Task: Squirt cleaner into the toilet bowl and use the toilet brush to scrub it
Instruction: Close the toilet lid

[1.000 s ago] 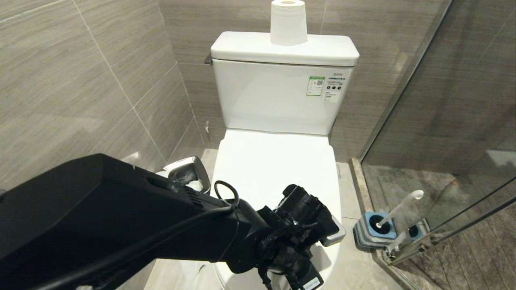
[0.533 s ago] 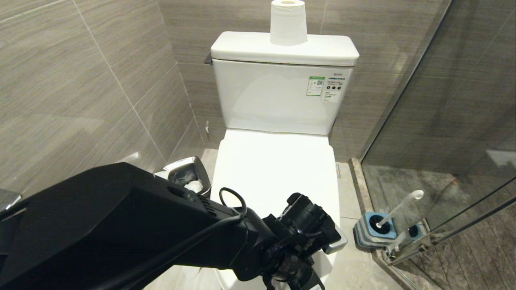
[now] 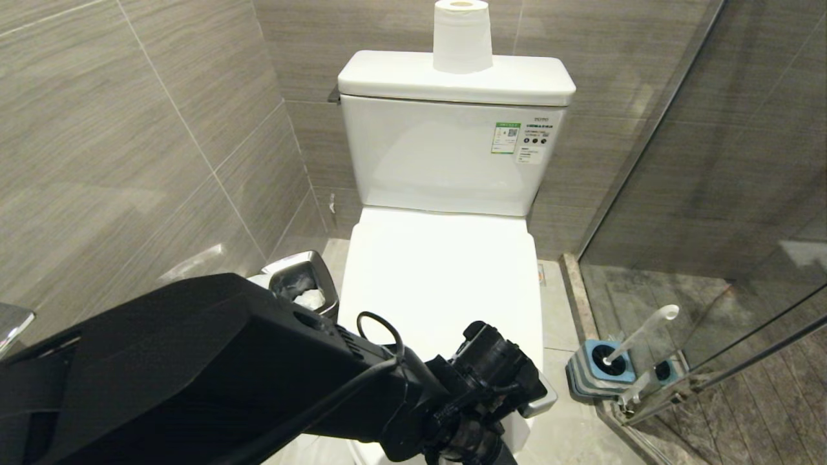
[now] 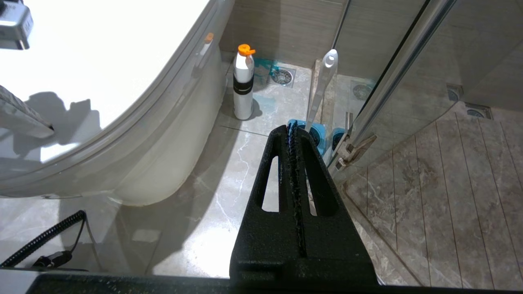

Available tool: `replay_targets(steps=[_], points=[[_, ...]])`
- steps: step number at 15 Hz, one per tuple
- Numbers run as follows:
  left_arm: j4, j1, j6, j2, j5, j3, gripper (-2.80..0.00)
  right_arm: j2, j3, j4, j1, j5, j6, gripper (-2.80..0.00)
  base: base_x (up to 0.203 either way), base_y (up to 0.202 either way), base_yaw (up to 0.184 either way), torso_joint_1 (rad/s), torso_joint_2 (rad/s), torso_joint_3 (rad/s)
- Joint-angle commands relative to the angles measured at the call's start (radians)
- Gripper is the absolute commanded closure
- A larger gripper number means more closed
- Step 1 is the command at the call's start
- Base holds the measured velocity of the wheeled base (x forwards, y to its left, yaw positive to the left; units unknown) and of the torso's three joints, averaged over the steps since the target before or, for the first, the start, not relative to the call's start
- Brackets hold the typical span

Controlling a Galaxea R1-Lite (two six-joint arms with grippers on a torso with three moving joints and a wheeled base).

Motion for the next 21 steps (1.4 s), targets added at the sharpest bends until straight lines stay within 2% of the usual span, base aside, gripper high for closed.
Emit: replay_targets(steps=[1,7,11,13,18,21], points=[[-0.019,-0.007,0.002,0.025,0.003,0.000,0.00,-0.001,0.002,0.000,0.000,0.002,0.000,0.00,0.000,0.000,0.000,0.000,0.00,0.000],[-0.025,-0.009,0.019,0.006,0.019,0.000,0.00,-0.001,0.002,0.000,0.000,0.000,0.000,0.00,0.000,0.000,0.000,0.000,0.00,0.000],[-0.003,-0.001,0.045,-0.099,0.019,-0.014,0.00,-0.001,0.002,0.000,0.000,0.000,0.000,0.00,0.000,0.000,0.000,0.000,0.00,0.000],[0.037,0.012,0.068,-0.181,0.017,-0.034,0.00,-0.001,0.002,0.000,0.000,0.000,0.000,0.00,0.000,0.000,0.000,0.000,0.00,0.000],[0.211,0.070,0.069,-0.379,0.019,-0.112,0.00,-0.001,0.002,0.000,0.000,0.002,0.000,0.00,0.000,0.000,0.000,0.000,0.00,0.000],[0.283,0.145,0.055,-0.450,0.076,-0.192,0.00,-0.001,0.002,0.000,0.000,0.000,0.000,0.00,0.000,0.000,0.000,0.000,0.00,0.000]])
